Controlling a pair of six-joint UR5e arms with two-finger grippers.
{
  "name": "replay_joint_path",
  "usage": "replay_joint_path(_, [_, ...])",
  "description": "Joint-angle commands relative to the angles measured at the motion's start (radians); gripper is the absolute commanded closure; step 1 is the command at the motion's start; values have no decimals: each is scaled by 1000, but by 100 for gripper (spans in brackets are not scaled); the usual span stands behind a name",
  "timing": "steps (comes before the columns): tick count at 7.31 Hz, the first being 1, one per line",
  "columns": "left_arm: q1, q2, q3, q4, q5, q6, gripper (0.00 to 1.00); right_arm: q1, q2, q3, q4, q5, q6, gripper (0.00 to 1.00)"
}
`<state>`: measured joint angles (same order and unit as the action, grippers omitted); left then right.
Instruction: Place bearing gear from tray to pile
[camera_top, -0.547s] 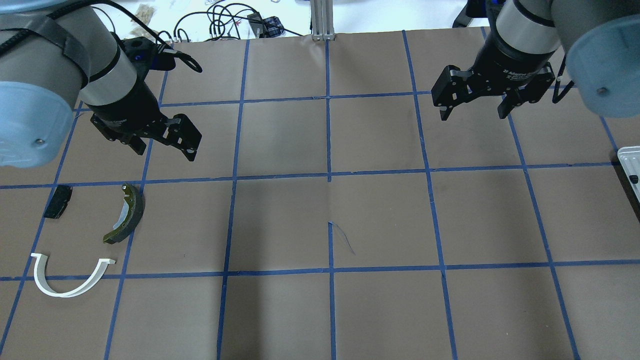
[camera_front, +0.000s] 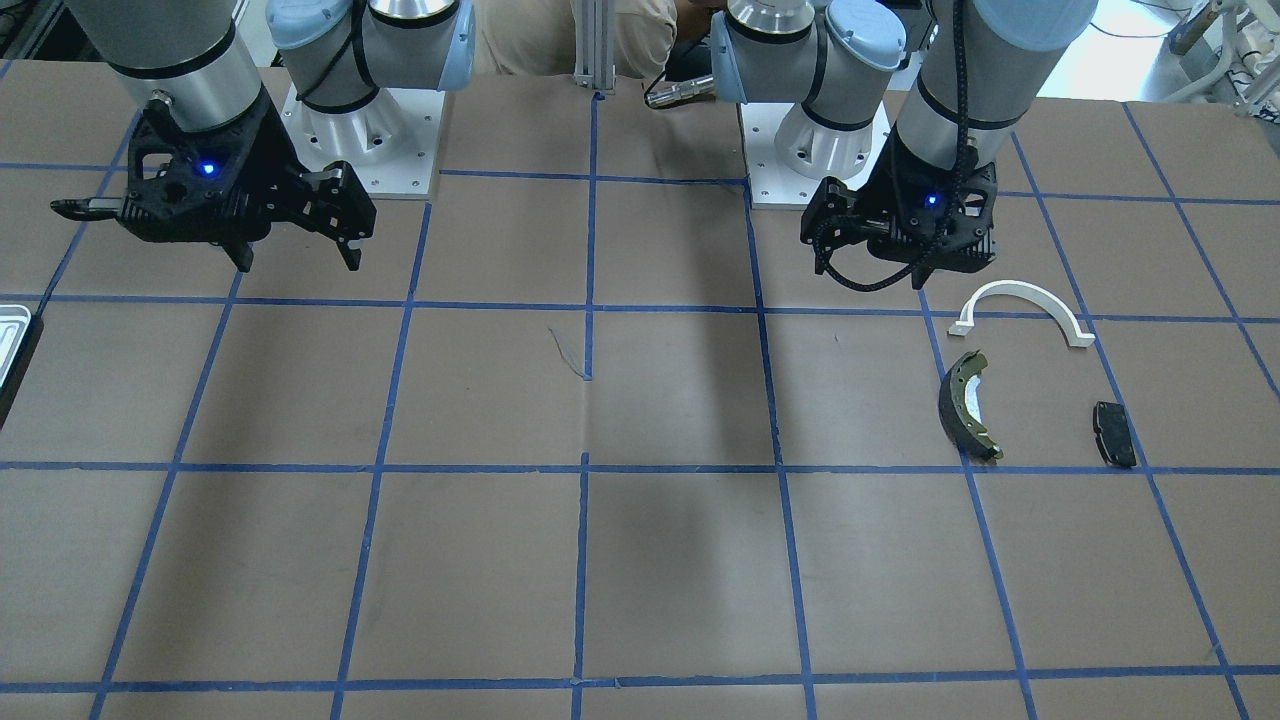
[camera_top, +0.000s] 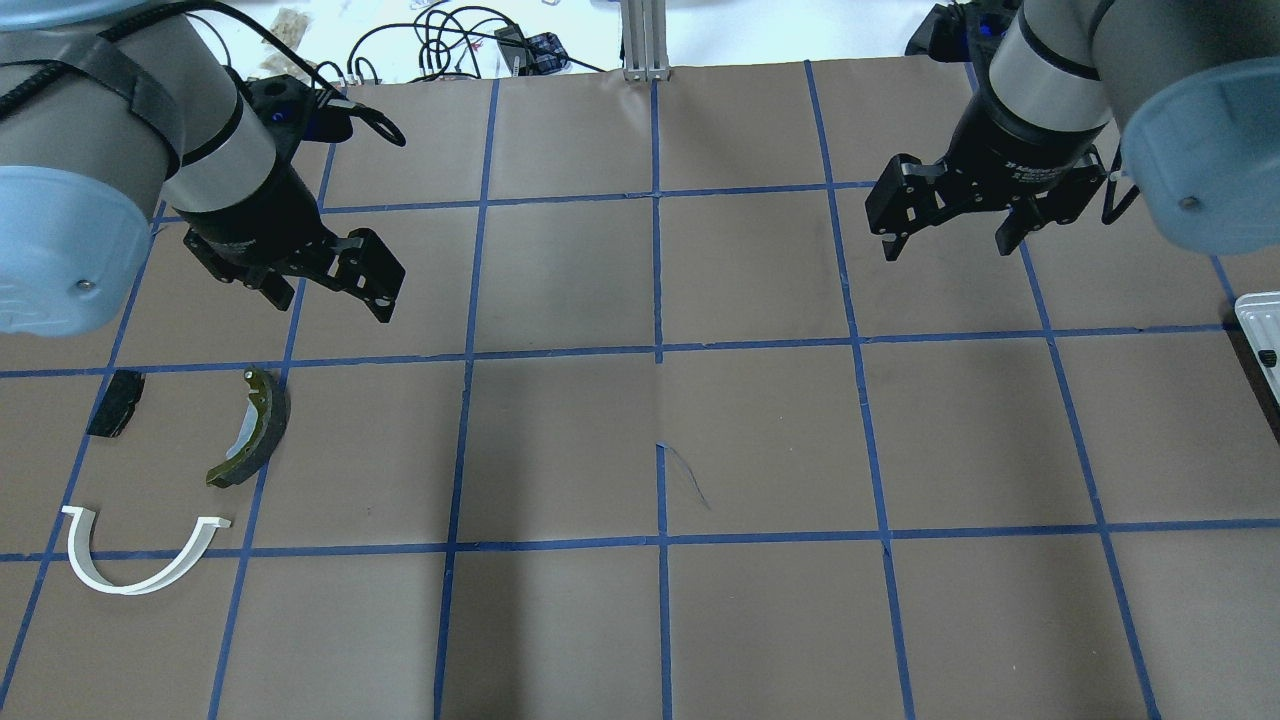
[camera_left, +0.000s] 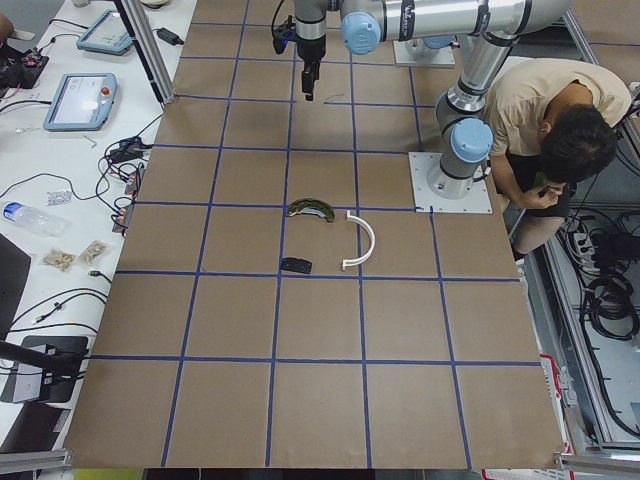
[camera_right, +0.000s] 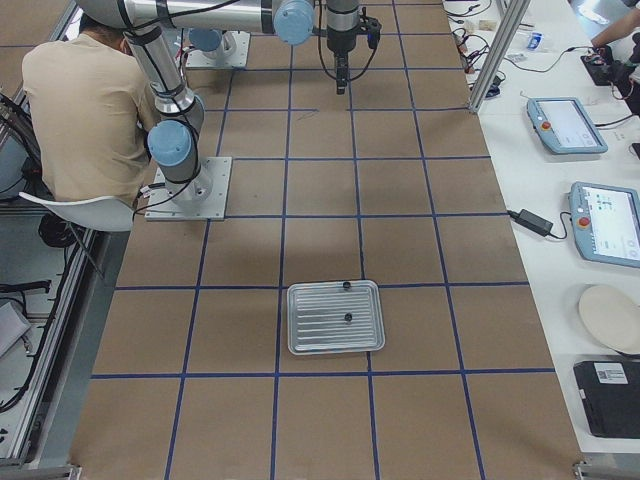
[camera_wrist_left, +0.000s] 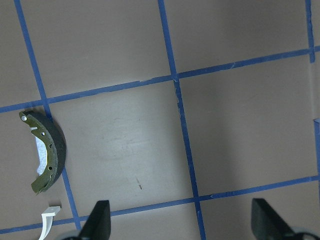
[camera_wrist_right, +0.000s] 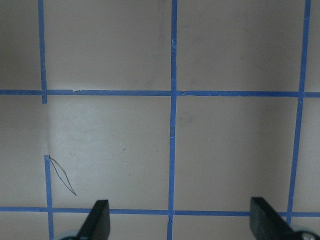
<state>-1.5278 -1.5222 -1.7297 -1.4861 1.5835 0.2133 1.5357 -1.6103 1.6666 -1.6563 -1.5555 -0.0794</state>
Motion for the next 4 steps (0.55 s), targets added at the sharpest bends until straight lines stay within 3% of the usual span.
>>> replay_joint_path(1, [0, -4, -2, 12, 0, 1, 0, -166, 1, -1, -4, -9, -129, 0])
replay_joint_path(4, [2, -13, -2, 56, 4, 1, 0, -510, 56, 2, -31, -21, -481, 0])
